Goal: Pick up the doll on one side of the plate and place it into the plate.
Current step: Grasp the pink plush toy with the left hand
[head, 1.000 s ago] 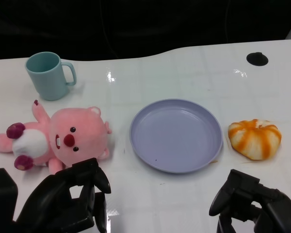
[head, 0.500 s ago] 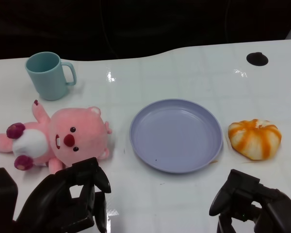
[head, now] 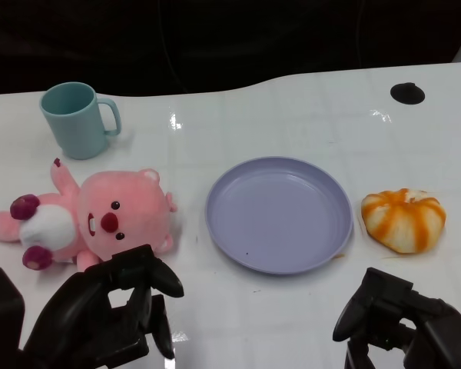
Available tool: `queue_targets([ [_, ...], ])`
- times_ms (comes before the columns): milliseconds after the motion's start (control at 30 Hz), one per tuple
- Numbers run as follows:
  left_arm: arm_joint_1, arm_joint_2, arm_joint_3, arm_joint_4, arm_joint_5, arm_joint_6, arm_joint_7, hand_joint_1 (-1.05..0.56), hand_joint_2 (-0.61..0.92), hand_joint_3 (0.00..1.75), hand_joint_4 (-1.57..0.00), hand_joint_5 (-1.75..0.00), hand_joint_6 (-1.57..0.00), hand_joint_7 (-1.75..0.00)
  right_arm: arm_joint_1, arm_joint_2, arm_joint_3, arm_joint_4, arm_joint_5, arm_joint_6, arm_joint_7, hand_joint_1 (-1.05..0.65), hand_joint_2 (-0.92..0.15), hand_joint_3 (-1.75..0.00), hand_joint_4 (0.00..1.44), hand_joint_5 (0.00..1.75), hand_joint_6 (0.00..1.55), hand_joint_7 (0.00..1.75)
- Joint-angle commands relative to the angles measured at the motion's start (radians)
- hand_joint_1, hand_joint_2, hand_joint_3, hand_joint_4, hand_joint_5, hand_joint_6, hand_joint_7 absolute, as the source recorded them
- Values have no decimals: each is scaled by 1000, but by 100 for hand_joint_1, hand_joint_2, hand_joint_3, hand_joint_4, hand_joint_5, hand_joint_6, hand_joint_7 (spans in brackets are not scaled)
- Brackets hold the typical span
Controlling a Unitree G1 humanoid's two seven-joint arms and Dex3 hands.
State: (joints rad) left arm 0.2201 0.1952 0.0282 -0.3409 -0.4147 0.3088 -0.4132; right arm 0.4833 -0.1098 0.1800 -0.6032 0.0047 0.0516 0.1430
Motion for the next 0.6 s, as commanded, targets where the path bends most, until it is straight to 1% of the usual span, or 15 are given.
queue_targets([
  [33,13,-4,17,-24,5,-42,8,-25,47,104,-68,-123,-73,-73,1,-7,-10,-3,-2,-2,-3,10,-43,-136,67,175,59,153],
  [67,14,-8,20,-28,4,-49,9,-26,49,100,-68,-120,-74,-68,0,-7,-10,-2,0,-3,-2,10,-43,-136,67,175,59,153],
  [200,13,-16,30,-32,4,-86,4,-26,66,67,-63,-96,-75,-35,-2,-8,-11,2,-1,-8,-1,10,-42,-136,68,175,60,154],
  [267,10,-19,35,-27,-1,-105,-5,-26,70,60,-61,-91,-74,-26,-2,-8,-12,1,-3,-8,-1,10,-42,-136,68,175,60,153],
  [300,8,-19,38,-24,-4,-115,-9,-28,73,53,-59,-89,-73,-22,-3,-7,-12,2,-2,-8,-1,10,-42,-136,68,175,60,153],
  [367,3,-14,43,-18,4,-149,-19,-36,85,30,-55,-81,-71,-11,-4,-7,-12,4,-1,-10,0,11,-43,-136,67,175,60,153],
  [400,2,-12,44,-15,10,-164,-22,-39,89,22,-53,-79,-69,-7,-4,-8,-11,4,-1,-11,0,11,-43,-136,67,175,60,153],
  [467,-3,-4,48,-8,25,-198,-28,-43,91,18,-48,-77,-66,-4,-4,-7,-10,4,0,-12,1,11,-43,-136,67,175,60,153],
  [600,-18,8,65,4,31,-247,-39,-50,92,17,-38,-73,-57,0,-2,-6,-8,5,0,-19,1,10,-42,-136,67,175,60,153],
])
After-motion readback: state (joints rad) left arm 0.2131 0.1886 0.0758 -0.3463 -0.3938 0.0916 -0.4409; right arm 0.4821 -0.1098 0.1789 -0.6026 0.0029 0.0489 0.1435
